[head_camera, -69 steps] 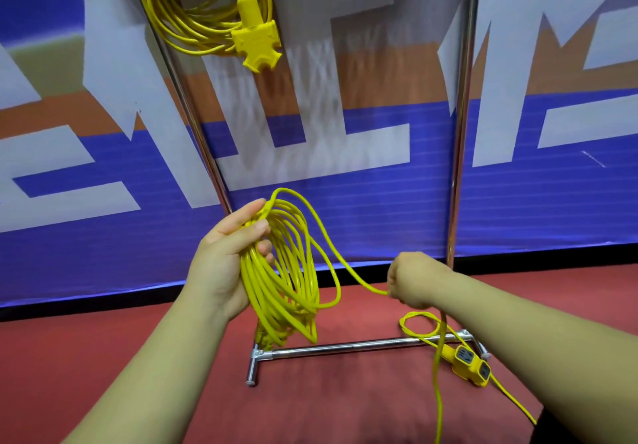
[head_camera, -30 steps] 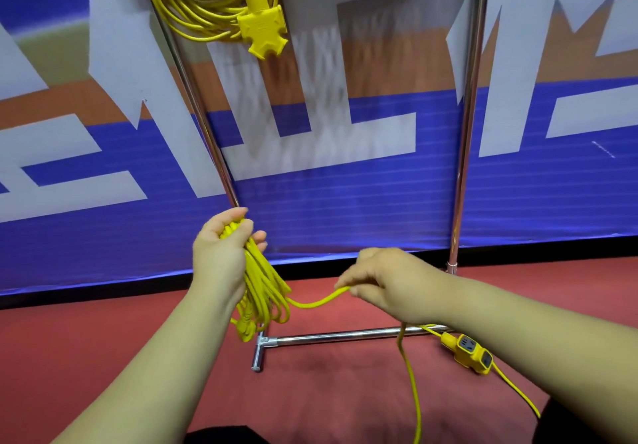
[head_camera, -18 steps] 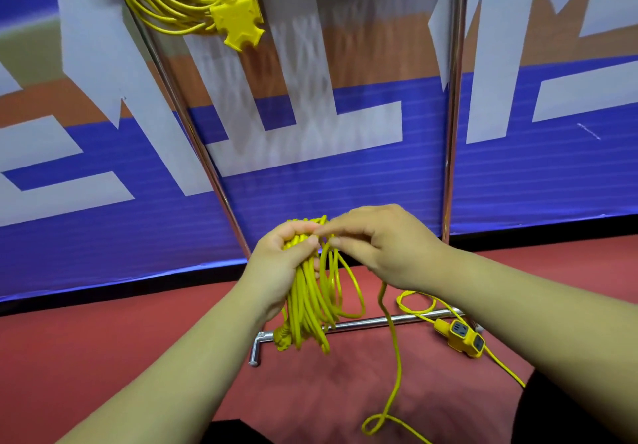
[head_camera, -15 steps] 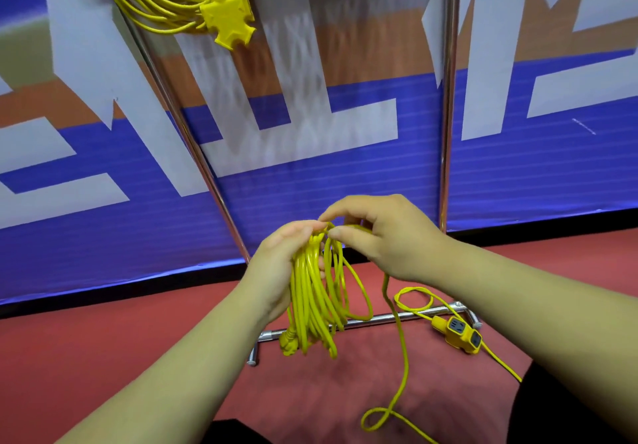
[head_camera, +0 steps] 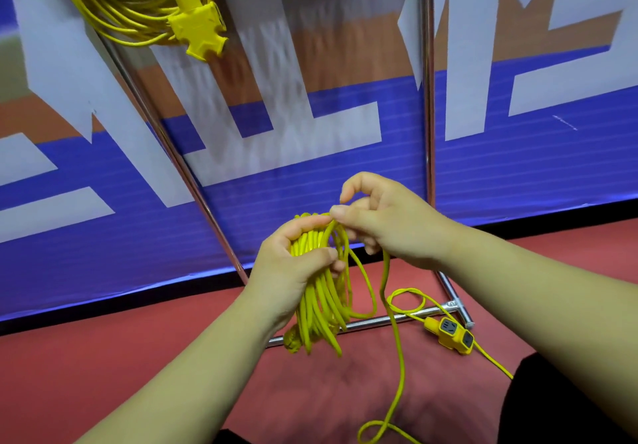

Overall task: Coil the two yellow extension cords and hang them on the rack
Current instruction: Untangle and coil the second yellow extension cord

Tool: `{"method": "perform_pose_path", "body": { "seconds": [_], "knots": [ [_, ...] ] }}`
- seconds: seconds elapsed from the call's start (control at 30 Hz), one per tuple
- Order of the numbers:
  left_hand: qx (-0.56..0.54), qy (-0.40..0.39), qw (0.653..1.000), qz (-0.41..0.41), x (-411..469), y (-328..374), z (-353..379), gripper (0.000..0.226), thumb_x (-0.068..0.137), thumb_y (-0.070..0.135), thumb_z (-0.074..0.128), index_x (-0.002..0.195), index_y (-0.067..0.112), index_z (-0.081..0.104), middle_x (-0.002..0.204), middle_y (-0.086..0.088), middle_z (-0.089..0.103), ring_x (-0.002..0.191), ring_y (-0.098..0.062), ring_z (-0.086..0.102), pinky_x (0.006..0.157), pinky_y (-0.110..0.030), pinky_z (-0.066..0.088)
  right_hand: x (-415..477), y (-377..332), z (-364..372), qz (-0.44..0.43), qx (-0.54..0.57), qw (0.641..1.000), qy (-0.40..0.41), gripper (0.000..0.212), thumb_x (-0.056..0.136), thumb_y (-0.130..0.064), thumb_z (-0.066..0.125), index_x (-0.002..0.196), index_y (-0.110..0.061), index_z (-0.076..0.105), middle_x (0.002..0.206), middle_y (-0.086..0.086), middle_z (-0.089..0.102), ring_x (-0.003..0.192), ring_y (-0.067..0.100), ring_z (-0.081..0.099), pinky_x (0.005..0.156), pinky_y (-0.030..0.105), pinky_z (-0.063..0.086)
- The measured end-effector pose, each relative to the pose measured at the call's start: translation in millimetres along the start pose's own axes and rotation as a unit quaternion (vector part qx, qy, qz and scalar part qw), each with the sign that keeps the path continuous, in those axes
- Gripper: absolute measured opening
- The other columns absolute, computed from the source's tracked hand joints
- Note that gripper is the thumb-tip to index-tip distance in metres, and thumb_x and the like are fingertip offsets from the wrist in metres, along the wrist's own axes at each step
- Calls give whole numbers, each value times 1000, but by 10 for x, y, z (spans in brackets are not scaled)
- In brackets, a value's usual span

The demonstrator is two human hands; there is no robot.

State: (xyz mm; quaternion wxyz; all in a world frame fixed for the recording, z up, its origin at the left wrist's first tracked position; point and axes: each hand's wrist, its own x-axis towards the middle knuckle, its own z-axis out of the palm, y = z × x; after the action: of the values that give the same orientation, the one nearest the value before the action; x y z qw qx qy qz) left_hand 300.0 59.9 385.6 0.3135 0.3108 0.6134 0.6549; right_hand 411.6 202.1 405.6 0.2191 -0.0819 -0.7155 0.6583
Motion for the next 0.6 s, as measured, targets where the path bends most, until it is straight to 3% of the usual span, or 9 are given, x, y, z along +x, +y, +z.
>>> {"method": "perform_pose_path", "body": {
  "seconds": [0.13,0.2,0.33,0.43,0.6],
  "knots": [
    [-32,10,999,13,-1,157,18,45,83,-20,58,111,13,68,73,-15,65,49,-23,59,55,-35,56,-20,-25,-166,113,202,968,-95,22,88,-11,69,90,-19,49,67,1,52,50,9,46,49,22,44],
    [-46,17,998,29,16,257,-44,46,79,-21,61,107,15,69,71,-14,64,46,-21,56,50,-31,54,-38,5,-218,134,232,953,-141,20,84,-8,65,90,-19,50,70,2,54,57,11,52,55,23,50],
    [-39,35,997,63,29,374,-188,48,74,-19,66,107,16,71,70,-12,64,45,-19,55,49,-29,52,-51,170,-166,147,223,945,-190,19,83,-6,62,95,-15,51,78,3,60,69,14,59,73,29,54],
    [-80,72,992,63,46,434,-326,46,82,-18,57,115,12,68,63,-10,59,46,-17,53,48,-28,50,-55,316,-80,142,124,960,-206,23,82,-11,64,101,-13,52,81,1,66,82,16,61,82,29,49],
    [-116,94,987,63,32,481,-542,48,85,-16,55,124,9,63,63,-9,59,48,-16,53,48,-27,49,-20,472,53,168,72,967,-175,29,85,-9,64,105,-11,44,92,7,72,86,17,63,79,28,47]
  ]
}}
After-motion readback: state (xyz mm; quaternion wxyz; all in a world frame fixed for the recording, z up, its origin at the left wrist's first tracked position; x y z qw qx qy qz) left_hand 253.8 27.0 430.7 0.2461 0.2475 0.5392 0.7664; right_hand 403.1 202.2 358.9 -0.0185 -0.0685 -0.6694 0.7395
